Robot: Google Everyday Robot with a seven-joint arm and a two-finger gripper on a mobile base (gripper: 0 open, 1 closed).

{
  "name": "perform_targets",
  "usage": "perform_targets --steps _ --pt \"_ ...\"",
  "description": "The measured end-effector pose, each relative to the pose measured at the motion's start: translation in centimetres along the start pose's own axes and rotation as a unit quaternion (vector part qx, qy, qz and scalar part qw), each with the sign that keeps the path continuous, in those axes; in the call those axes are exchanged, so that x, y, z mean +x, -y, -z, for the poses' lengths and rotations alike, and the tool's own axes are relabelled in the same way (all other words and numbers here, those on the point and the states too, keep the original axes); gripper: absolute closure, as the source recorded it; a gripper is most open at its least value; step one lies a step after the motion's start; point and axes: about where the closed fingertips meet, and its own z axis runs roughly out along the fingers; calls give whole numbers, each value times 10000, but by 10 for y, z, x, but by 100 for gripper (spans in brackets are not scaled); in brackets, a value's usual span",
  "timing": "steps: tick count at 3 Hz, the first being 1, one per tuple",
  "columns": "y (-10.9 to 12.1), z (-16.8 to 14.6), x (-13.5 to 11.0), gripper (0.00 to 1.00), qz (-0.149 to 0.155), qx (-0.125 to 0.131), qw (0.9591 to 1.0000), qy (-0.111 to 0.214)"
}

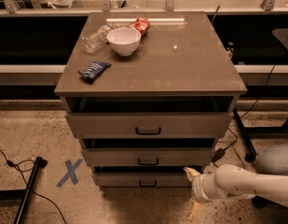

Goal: Open bottom drawer

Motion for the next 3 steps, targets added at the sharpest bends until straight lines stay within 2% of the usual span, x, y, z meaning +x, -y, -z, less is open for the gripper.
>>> perform_targets --steps 1,2,3 --pt "2 -26 20 0 -144 23 9993 336" --pt "8 -45 33 0 -167 247 9954 909" --pt "14 -61 46 0 -84 369 9930 1118"
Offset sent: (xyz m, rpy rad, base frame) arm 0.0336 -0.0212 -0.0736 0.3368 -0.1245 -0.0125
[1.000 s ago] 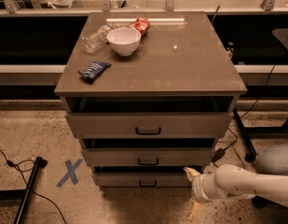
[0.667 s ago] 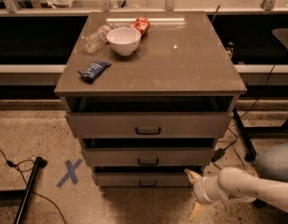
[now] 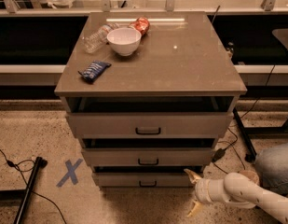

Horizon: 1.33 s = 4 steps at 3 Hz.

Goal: Open bottom drawer

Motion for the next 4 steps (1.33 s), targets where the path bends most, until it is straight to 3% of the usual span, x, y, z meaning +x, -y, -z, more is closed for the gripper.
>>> perform_targets --steps 3,4 --pt "6 -57 46 0 160 -196 9996 120" --pt "7 -57 47 0 159 -187 9996 118"
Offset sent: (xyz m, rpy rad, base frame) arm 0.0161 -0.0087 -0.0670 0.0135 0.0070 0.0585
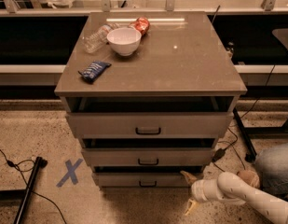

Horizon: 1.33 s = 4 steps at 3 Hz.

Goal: Open bottom drawer

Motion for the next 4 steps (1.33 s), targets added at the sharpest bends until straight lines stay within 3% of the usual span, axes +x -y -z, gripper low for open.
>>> perform_targets --steps 1,4 --pt "-2 -4 -1 0 8 -84 9999 -57" --pt "27 -29 39 0 -163 -220 9996 -44"
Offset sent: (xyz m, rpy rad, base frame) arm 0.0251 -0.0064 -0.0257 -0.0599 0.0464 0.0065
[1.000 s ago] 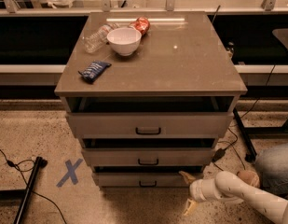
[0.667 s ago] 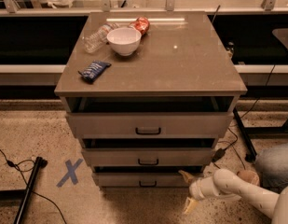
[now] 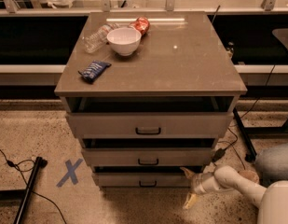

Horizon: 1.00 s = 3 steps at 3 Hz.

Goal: Open bottom drawer

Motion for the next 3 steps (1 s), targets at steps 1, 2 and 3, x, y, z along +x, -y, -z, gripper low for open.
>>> perform_targets --steps 1,2,3 --pt "15 -17 13 18 5 -145 9999 -57" --pt "18 -21 17 17 -19 -138 9999 -50" --pt "19 -22 17 13 -9 -114 9999 -36"
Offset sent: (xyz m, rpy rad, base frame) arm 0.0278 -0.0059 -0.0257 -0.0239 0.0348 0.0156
